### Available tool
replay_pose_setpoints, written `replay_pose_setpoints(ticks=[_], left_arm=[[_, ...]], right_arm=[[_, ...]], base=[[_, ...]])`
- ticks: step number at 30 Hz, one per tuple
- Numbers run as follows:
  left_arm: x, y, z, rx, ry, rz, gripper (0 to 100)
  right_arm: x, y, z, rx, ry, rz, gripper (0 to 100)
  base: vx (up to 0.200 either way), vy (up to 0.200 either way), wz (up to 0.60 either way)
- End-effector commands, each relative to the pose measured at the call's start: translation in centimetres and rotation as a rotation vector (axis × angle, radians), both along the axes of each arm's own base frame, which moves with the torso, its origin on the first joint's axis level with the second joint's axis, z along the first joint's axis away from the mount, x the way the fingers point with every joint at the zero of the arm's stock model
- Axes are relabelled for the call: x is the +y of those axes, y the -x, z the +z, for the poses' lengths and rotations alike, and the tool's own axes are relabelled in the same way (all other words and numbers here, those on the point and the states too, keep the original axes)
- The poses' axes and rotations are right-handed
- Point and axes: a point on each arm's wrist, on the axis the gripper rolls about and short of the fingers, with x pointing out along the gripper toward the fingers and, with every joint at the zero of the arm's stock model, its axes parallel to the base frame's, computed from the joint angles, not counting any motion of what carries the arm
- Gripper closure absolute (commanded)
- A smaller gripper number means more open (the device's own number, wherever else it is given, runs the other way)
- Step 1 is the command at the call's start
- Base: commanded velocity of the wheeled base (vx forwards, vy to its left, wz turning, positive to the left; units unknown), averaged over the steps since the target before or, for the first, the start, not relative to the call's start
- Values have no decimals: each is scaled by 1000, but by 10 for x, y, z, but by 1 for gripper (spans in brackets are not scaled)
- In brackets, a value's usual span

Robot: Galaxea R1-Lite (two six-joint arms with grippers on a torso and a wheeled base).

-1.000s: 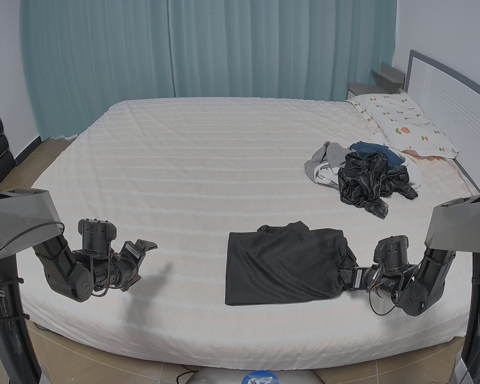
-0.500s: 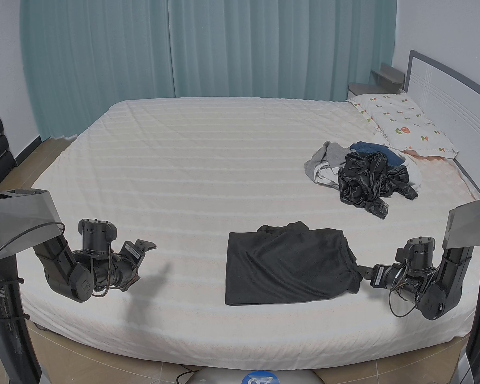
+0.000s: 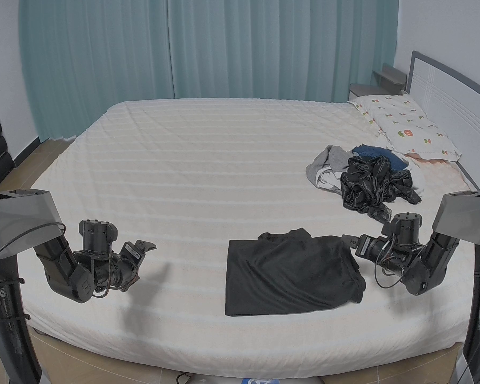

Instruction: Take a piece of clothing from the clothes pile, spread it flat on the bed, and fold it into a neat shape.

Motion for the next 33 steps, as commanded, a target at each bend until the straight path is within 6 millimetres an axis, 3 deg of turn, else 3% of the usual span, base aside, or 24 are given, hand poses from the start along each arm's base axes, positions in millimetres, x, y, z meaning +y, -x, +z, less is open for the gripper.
replay_pose_setpoints(ticks=[1,6,13,14,21,28,33], left_arm=[[-2,1,-4,-7,-6,-5,0],[-5,1,-9,-21,-39,-5,0],[-6,0,-10,-24,-44,-1,0],[-6,0,-10,-24,-44,-1,0],[-6,0,-10,-24,-44,0,0],[-6,0,-10,-23,-45,0,0],[-6,0,-10,-23,-45,0,0]], right_arm=[[6,-31,-20,55,-67,35,0],[8,-39,-18,79,-176,37,0],[6,-38,-23,96,-189,36,0],[6,-39,-26,97,-190,34,100],[2,-40,-26,110,-271,-19,100],[-19,-48,-24,32,-322,-72,100],[-21,-52,-28,30,-332,-83,100]], base=[[0,0,0],[0,0,0],[0,0,0],[0,0,0],[0,0,0],[0,0,0],[0,0,0]])
